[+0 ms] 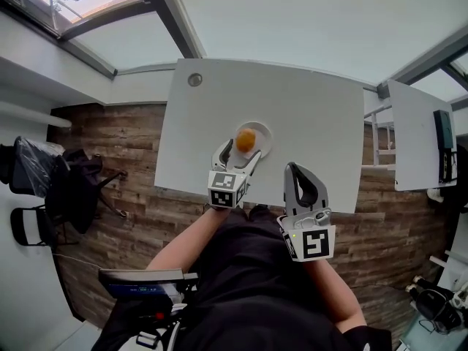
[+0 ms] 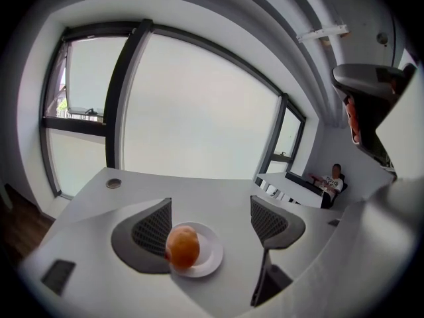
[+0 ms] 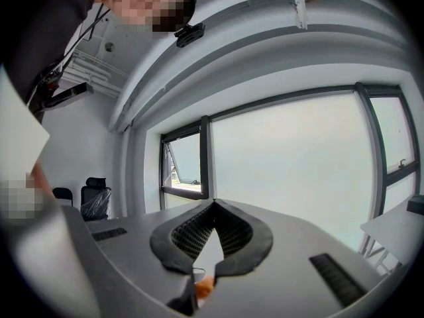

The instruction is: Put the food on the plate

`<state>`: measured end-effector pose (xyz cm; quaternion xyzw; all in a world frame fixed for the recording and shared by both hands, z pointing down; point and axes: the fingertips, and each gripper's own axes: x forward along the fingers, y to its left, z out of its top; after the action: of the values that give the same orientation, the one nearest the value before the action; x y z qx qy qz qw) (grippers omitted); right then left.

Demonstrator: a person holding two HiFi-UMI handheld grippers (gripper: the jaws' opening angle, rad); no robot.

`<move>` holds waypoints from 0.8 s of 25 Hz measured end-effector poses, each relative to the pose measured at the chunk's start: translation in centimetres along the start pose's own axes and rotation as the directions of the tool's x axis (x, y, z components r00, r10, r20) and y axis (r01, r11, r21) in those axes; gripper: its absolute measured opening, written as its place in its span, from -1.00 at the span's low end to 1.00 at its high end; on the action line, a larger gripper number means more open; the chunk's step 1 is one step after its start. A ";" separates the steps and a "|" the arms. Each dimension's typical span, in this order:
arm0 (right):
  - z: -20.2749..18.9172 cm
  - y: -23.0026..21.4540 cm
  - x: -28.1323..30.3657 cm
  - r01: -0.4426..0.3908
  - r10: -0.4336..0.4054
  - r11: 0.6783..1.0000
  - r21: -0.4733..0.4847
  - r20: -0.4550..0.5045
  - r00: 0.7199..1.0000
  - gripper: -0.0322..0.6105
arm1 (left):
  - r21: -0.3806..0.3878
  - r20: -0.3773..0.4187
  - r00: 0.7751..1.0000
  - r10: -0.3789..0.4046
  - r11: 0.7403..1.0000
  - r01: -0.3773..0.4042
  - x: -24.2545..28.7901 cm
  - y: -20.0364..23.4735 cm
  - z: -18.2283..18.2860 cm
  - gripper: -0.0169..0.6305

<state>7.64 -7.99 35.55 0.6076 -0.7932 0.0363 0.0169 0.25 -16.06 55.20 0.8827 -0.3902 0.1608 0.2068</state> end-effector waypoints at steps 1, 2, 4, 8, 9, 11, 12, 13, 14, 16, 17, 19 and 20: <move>0.0 0.2 0.0 0.000 0.000 1.000 0.004 0.000 1.000 -0.91 | -0.007 0.002 1.000 0.005 1.000 -0.005 -0.4 0.0 0.0 0.21; 0.0 0.3 0.0 0.000 0.000 1.000 0.008 0.001 1.000 -0.91 | -0.014 0.000 1.000 0.010 1.000 -0.010 -0.9 0.0 0.0 0.21; 0.1 0.6 0.2 0.000 0.000 1.000 0.012 0.003 1.000 -0.91 | -0.029 0.003 1.000 0.015 0.999 -0.015 -1.8 -0.2 0.4 0.21; 0.3 1.2 0.6 -0.002 0.002 1.000 0.017 0.012 1.000 -0.91 | -0.056 0.048 0.999 0.020 0.998 -0.017 -3.4 -0.4 1.5 0.21; 0.2 1.3 0.6 -0.002 0.002 1.000 0.019 0.010 1.000 -0.91 | -0.062 0.056 0.998 0.024 0.998 -0.020 -3.9 -0.4 1.7 0.21; 0.2 1.4 0.7 -0.003 0.003 1.000 0.020 0.008 1.000 -0.91 | -0.071 0.076 0.997 0.035 0.997 -0.030 -4.9 -0.5 2.2 0.21; 0.2 1.5 0.7 -0.002 0.002 1.000 0.021 0.009 1.000 -0.91 | -0.070 0.088 0.995 0.041 0.997 -0.035 -5.5 -0.5 2.6 0.21; 0.2 1.6 0.7 -0.001 0.001 1.000 0.021 0.010 1.000 -0.91 | -0.067 0.103 0.994 0.047 0.997 -0.040 -6.0 -0.5 3.0 0.21; 0.2 1.6 0.7 0.000 0.000 1.000 0.022 0.012 1.000 -0.91 | -0.063 0.120 0.991 0.052 0.997 -0.045 -6.6 -0.6 3.5 0.21; 0.3 1.7 1.0 0.001 -0.001 1.000 0.023 0.017 1.000 -0.91 | -0.066 0.151 0.986 0.063 0.996 -0.054 -7.6 -0.5 4.5 0.21; 0.3 1.7 1.2 0.001 -0.002 1.000 0.023 0.019 1.000 -0.91 | -0.071 0.164 0.984 0.069 0.996 -0.058 -8.1 -0.4 4.9 0.21; 0.5 1.8 1.3 0.005 -0.005 1.000 0.027 0.019 1.000 -0.91 | -0.083 0.185 0.979 0.080 0.994 -0.066 -9.1 -0.2 5.5 0.21; 0.6 1.8 1.3 0.007 -0.007 1.000 0.028 0.019 1.000 -0.91 | -0.090 0.199 0.976 0.085 0.994 -0.068 -9.6 -0.1 5.9 0.21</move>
<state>5.55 -8.86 34.95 0.6110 -0.7905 0.0417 0.0010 -5.11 -12.89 45.77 0.8696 -0.4491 0.0614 0.1959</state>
